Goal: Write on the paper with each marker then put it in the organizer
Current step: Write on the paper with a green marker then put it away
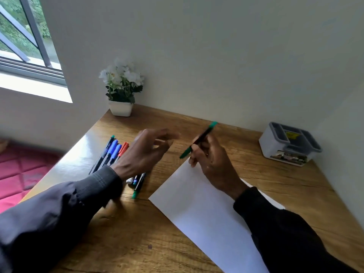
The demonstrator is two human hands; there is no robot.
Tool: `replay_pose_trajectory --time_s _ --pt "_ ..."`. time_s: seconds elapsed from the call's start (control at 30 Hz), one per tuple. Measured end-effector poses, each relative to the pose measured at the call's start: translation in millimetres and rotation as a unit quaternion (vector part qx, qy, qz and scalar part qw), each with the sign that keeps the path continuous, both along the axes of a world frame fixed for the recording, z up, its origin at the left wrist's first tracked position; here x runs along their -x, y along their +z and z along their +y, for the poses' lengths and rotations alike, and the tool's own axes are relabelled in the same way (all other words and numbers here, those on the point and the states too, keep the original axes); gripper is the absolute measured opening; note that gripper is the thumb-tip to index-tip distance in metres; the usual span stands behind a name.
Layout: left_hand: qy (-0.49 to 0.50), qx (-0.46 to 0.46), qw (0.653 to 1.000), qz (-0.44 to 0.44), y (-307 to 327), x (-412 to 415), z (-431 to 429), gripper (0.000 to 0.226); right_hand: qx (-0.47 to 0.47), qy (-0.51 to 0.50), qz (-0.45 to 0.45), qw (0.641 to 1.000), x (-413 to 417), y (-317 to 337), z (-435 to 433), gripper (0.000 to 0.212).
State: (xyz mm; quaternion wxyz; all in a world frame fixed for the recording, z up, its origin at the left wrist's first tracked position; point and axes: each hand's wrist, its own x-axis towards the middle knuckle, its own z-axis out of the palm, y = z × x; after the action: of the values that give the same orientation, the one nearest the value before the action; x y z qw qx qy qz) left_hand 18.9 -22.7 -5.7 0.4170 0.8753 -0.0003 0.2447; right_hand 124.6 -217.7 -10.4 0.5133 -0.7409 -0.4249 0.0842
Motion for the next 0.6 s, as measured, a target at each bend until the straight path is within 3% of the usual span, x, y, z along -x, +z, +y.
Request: replay_pose_trajectory --time_s 0.13,0.37,0.6 --pt "-0.071 0.063 0.995 0.027 2.4 -11.1 -11.5 0.022 -0.118 0.003 0.158 0.98 -4.8 3.7 -7.1 0.006" --pt "-0.093 0.035 0.995 -0.013 -2.2 -14.3 -16.8 0.023 -0.174 0.03 0.289 0.941 -5.0 5.6 -13.0 0.009" --pt "-0.077 -0.011 0.996 -0.038 0.3 -6.3 -17.7 0.028 -0.132 0.032 0.292 0.947 -5.2 10.1 -11.3 0.022"
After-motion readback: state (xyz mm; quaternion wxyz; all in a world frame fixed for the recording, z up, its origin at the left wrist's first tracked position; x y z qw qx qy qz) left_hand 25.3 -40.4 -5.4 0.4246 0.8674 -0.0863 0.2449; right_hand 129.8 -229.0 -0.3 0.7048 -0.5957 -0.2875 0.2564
